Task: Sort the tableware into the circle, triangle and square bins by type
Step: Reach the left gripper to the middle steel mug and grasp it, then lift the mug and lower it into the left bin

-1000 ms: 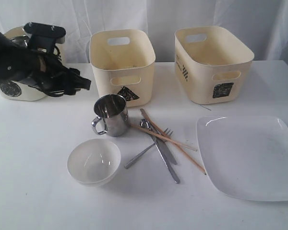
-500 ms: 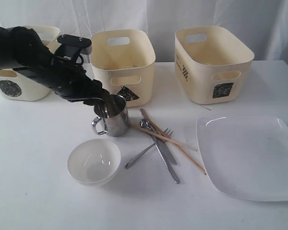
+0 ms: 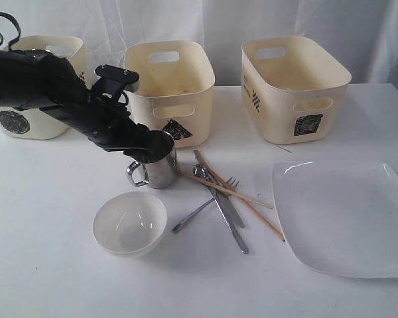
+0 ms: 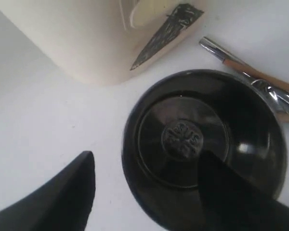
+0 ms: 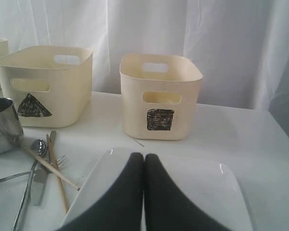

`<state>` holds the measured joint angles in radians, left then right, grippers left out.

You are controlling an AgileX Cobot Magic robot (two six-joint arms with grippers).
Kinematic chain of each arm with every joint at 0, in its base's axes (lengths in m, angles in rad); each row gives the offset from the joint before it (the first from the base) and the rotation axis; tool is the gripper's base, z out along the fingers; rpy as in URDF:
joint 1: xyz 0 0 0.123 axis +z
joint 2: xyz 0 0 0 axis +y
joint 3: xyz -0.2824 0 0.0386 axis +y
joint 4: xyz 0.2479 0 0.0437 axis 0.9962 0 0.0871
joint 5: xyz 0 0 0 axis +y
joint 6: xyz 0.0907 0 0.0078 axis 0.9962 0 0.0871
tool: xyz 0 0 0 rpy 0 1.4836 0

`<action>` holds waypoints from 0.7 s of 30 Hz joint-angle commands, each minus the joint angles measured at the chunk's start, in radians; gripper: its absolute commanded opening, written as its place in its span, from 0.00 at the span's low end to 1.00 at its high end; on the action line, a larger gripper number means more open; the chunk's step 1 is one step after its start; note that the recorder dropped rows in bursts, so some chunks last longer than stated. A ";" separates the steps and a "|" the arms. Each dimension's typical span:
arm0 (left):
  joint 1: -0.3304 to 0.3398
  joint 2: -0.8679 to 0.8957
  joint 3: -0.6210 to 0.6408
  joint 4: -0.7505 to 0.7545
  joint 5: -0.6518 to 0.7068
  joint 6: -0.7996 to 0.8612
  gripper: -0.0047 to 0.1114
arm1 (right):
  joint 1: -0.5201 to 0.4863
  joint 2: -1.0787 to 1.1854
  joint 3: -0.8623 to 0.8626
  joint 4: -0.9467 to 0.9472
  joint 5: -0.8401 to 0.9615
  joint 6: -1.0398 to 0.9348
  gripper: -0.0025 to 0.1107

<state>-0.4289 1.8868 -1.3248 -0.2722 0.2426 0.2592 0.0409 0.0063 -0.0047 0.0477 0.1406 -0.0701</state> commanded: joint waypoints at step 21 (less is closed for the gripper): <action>-0.002 0.023 -0.072 0.039 0.022 0.011 0.04 | -0.010 -0.006 0.005 0.004 -0.008 -0.006 0.02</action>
<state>-0.4308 1.9595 -1.3951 -0.2414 0.2204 0.2701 0.0409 0.0063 -0.0047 0.0477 0.1406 -0.0701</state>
